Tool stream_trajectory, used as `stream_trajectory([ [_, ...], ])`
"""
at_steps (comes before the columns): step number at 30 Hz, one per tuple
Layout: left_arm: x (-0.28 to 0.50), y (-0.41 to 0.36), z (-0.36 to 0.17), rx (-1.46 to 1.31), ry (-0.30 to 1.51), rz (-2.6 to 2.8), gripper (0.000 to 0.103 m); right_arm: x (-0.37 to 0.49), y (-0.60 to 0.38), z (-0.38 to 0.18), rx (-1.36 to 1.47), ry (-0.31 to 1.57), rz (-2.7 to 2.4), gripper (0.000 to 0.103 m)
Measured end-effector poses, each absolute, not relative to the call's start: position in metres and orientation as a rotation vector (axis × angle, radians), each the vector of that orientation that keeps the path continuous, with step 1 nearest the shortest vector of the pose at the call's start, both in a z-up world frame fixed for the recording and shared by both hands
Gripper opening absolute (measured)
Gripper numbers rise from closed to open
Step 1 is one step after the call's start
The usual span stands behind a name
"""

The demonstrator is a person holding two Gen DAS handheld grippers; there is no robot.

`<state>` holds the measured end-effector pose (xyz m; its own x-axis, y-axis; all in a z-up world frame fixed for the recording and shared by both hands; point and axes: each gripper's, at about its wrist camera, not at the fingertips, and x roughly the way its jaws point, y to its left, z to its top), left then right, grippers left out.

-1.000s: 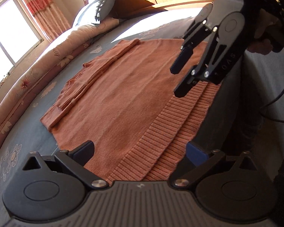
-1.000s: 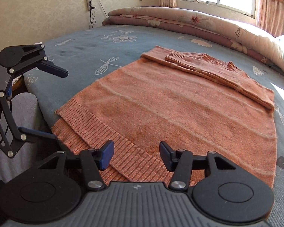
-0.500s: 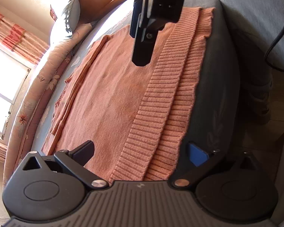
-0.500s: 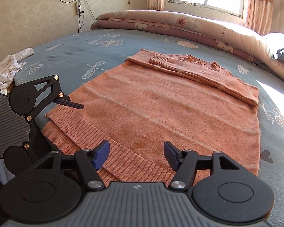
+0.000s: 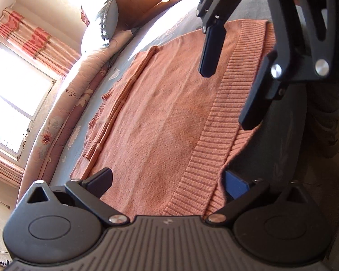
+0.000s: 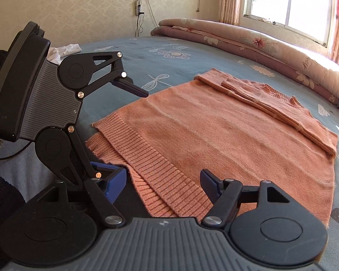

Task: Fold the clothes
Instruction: 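Bring the open left gripper to the hem while the right gripper rolls beside it, then close both grippers on the ribbed hem of the orange sweater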

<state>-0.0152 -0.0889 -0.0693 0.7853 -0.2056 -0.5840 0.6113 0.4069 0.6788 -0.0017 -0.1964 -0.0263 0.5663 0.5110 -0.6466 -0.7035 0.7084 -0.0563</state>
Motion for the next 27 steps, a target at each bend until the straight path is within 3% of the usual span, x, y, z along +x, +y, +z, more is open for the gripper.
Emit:
stream_trajectory([
  [7, -0.011, -0.084, -0.065, 1.002, 0.450, -0.531, 0.103, -0.004, -0.167, -0.047, -0.466, 0.625, 0.727, 0.074],
  [15, -0.007, -0.079, -0.062, 0.971, 0.454, -0.531, 0.103, -0.009, -0.140, -0.072, -0.710, 0.580, 0.635, 0.059],
  [23, -0.007, -0.075, -0.060, 0.951, 0.448, -0.540, 0.103, -0.024, -0.139, -0.093, -0.975, 0.446, 0.485, 0.055],
  [25, -0.008, -0.075, -0.059, 0.948, 0.445, -0.544, 0.102, -0.025, -0.136, -0.099, -1.007, 0.413, 0.470, 0.052],
  [27, -0.009, -0.074, -0.059, 0.945, 0.442, -0.548, 0.103, -0.024, -0.133, -0.102, -1.021, 0.409, 0.458, 0.038],
])
